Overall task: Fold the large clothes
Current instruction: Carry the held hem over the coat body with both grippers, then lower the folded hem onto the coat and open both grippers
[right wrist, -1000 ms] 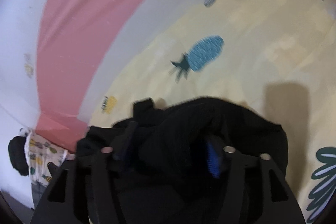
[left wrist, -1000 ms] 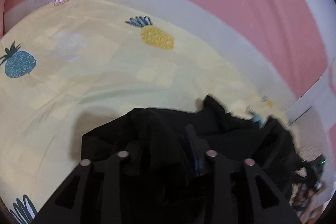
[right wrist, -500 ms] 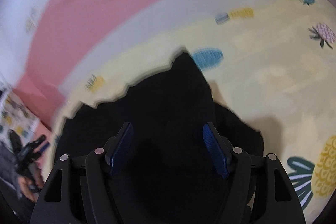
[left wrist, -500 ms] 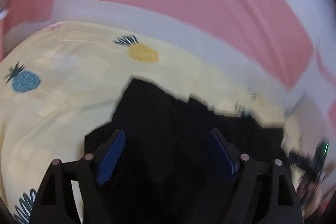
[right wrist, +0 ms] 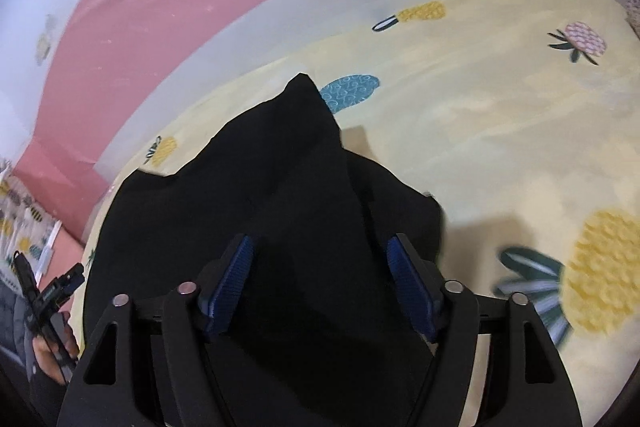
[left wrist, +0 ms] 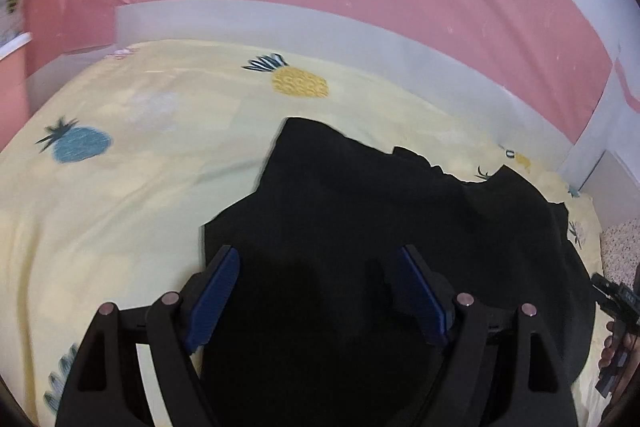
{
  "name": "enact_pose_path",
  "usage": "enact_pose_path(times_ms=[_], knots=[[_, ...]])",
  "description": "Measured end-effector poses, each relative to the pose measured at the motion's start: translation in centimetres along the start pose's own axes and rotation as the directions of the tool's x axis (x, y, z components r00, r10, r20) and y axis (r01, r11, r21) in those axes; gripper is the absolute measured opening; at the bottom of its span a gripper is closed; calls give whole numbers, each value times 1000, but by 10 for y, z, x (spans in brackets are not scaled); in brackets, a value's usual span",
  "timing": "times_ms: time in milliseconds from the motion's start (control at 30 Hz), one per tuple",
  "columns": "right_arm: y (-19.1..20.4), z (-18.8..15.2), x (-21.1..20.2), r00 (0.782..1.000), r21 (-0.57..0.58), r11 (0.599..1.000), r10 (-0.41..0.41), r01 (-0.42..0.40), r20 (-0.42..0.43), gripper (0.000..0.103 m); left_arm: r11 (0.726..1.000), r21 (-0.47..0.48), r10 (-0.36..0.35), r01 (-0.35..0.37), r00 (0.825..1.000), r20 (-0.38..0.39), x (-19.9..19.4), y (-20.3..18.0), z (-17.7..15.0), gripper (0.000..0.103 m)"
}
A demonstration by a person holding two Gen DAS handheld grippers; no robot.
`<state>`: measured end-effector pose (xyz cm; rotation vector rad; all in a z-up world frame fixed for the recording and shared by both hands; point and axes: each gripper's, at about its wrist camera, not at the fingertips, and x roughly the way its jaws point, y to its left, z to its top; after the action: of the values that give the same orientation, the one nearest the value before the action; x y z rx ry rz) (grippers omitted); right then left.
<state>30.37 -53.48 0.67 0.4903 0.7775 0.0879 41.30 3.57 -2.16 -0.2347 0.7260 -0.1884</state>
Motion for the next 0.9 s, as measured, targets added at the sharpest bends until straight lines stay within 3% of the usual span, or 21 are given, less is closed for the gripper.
enact_pose_path(times_ms=[133, 233, 433, 600, 700, 833, 900], knots=[[-19, -28, -17, 1000, 7, 1000, 1, -1, -29, 76, 999, -43, 13, -13, 1000, 8, -25, 29, -26, 83], [-31, -48, -13, 995, 27, 999, 24, -21, -96, 77, 993, -114, 18, -26, 997, -71, -18, 53, -51, 83], [-51, -77, -10, 981, 184, 974, 157, -135, -114, 79, 966, -244, -108, 82, 989, -97, -10, 64, -78, 86], [-54, -79, 6, 968, 256, 948, 222, -188, -114, 84, 954, -262, -175, 142, 979, -106, 10, 56, -90, 100], [-46, -75, 19, 969, 242, 952, 221, -188, -115, 88, 961, -239, -162, 142, 985, -65, 14, 49, -93, 102], [-38, -69, 30, 971, 223, 959, 206, -176, -124, 87, 977, -192, -114, 95, 990, -88, 19, 38, -89, 99], [-33, -71, 27, 972, 219, 961, 201, -171, -123, 72, 981, -172, -110, 91, 989, -104, 19, 33, -86, 87]])
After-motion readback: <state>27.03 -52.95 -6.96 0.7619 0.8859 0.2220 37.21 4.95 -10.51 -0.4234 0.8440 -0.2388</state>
